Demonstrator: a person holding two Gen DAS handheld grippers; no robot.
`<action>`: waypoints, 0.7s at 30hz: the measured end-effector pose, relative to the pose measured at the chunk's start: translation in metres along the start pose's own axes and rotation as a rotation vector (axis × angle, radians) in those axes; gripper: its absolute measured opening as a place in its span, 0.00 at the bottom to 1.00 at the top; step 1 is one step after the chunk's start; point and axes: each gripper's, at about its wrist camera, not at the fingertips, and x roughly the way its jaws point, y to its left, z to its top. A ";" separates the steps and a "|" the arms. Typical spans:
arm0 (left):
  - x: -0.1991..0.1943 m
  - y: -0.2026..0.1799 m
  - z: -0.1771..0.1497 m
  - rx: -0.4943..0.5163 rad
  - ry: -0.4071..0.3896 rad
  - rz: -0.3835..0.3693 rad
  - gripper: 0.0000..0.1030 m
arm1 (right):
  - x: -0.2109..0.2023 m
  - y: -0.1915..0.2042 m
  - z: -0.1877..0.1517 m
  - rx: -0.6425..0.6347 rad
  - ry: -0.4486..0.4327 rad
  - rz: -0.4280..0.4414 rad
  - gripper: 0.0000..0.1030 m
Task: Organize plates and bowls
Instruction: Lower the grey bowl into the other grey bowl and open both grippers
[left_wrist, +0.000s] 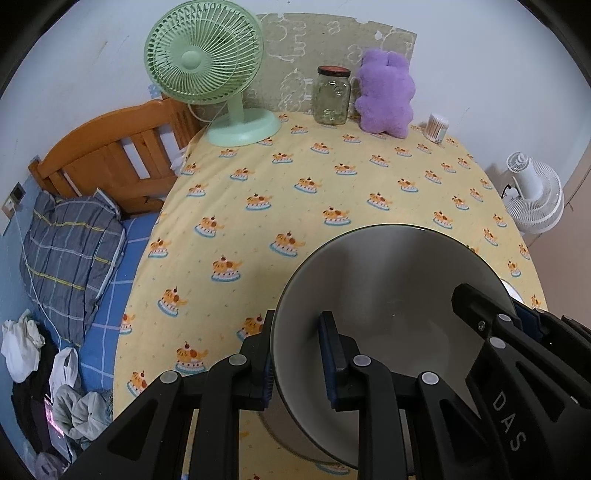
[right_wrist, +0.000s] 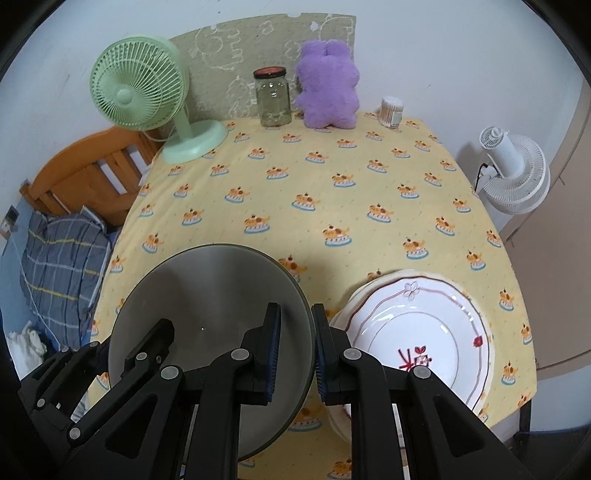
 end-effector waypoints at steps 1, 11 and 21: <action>0.001 0.002 -0.001 0.000 0.001 0.000 0.19 | 0.001 0.001 -0.001 -0.004 0.001 -0.001 0.19; 0.013 0.012 -0.012 -0.015 0.034 0.013 0.19 | 0.014 0.015 -0.009 -0.044 0.040 -0.001 0.19; 0.025 0.017 -0.019 -0.011 0.070 0.024 0.19 | 0.029 0.021 -0.014 -0.056 0.084 -0.001 0.19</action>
